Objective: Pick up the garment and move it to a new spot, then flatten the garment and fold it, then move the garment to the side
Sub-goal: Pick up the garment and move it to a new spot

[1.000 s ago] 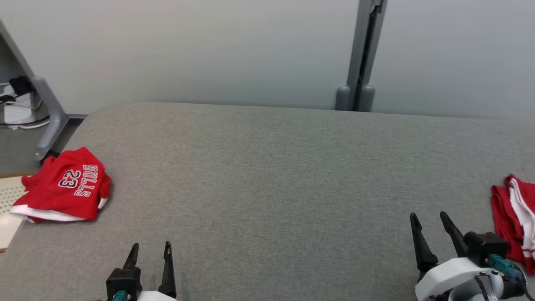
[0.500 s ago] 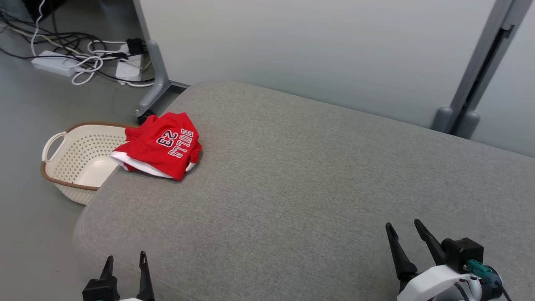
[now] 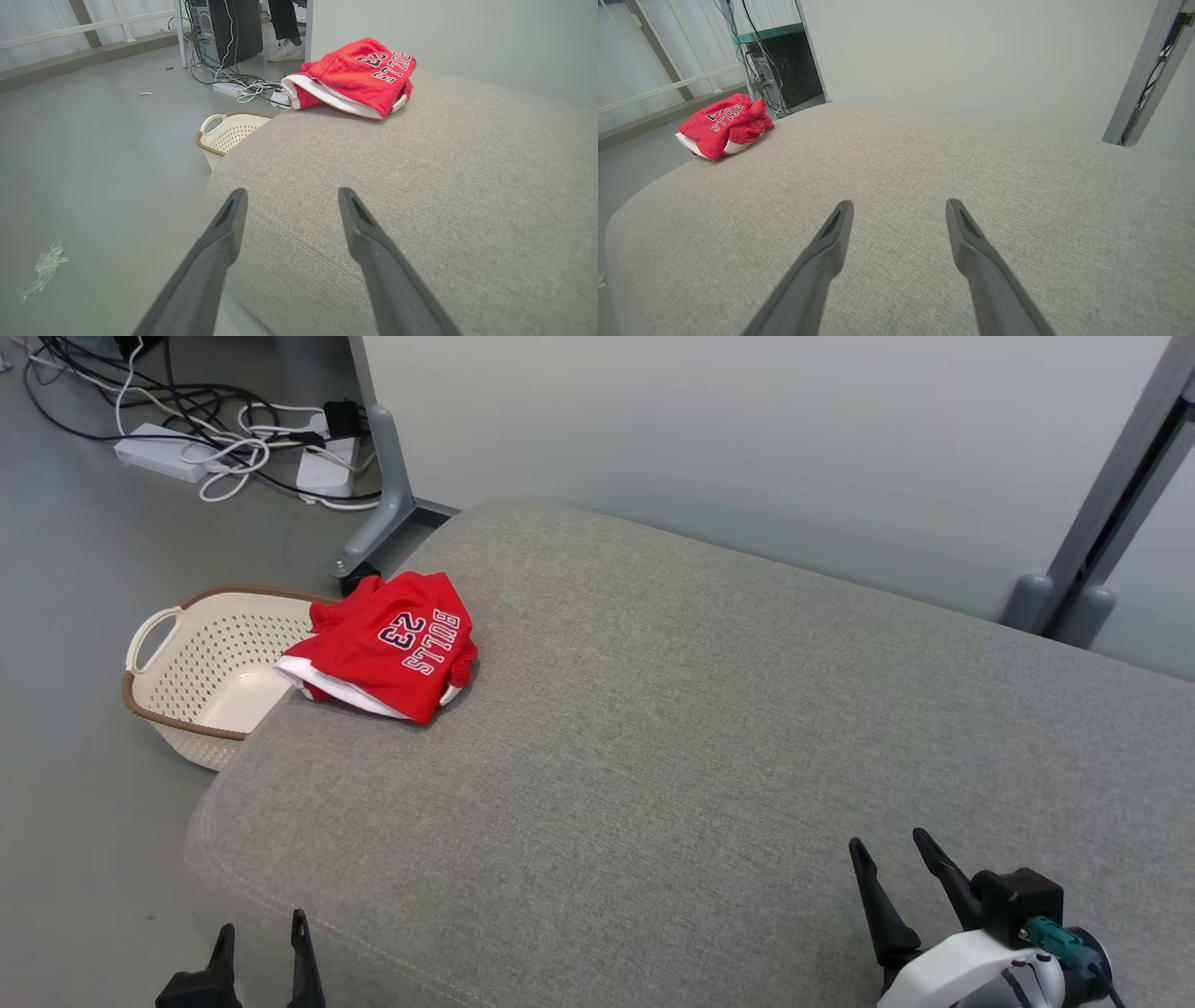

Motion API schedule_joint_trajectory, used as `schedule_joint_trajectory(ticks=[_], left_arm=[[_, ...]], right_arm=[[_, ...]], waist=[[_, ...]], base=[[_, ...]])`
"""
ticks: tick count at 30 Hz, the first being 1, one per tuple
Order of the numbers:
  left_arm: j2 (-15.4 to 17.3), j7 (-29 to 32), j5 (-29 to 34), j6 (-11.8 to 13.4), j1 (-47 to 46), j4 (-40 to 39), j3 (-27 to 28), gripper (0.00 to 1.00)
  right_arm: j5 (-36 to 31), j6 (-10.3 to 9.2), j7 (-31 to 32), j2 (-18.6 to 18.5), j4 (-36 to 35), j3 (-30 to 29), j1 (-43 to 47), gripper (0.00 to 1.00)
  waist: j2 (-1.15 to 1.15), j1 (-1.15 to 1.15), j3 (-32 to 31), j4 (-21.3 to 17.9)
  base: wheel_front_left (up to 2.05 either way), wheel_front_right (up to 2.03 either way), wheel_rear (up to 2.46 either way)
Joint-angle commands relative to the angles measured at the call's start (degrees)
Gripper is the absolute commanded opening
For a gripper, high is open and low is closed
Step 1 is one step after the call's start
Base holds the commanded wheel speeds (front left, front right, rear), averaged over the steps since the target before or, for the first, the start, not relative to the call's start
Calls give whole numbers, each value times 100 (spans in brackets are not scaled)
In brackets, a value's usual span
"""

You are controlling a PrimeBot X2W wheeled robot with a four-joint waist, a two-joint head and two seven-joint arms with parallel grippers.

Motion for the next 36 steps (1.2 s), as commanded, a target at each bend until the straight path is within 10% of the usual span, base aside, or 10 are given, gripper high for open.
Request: schedule_joint_trajectory(ticks=[1,15,36], left_arm=[[21,-1,-61,-25,-118,22,19,100],[212,0,-291,-444,-1724,1045,583,100],[1317,0,-298,-786,-4197,3647,889,100]], right_arm=[[-54,-2,-1,-37,-8,10,-60,100],[-611,-2,-1,-40,-429,-1,-616,100],[-939,-2,0,-37,-942,108,-1173,100]], waist=[[0,0,67,-83],[0,0,1089,-898],[0,0,2225,-1960]], base=[[0,0,0],[0,0,0],[0,0,0]])
